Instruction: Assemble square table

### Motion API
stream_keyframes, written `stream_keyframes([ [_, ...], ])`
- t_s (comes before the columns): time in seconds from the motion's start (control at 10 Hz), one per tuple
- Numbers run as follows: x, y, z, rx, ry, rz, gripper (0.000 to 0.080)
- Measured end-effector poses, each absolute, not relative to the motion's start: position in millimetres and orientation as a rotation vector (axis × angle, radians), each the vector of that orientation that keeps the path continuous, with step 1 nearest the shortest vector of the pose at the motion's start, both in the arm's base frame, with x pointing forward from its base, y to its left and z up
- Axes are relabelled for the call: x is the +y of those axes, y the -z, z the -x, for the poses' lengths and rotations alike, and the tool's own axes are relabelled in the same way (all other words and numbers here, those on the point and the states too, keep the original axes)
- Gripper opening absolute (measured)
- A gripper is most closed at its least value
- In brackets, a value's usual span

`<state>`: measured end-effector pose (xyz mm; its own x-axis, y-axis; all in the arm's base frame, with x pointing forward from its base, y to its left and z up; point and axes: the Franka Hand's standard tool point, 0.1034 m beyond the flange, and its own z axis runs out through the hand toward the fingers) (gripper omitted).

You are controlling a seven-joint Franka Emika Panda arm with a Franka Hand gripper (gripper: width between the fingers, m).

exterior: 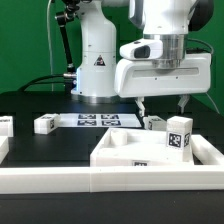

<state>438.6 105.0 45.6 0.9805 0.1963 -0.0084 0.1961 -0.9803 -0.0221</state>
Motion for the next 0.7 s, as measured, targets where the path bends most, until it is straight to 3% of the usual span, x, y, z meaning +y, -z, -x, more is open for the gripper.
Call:
stream_keyframes([
  [0.5, 102.7, -42.7, -436.3, -0.327, -0.058, 3.102, 0.0649],
  [0.7, 105.5, -41.9, -432.9, -0.33, -0.211, 3.085, 0.0649],
])
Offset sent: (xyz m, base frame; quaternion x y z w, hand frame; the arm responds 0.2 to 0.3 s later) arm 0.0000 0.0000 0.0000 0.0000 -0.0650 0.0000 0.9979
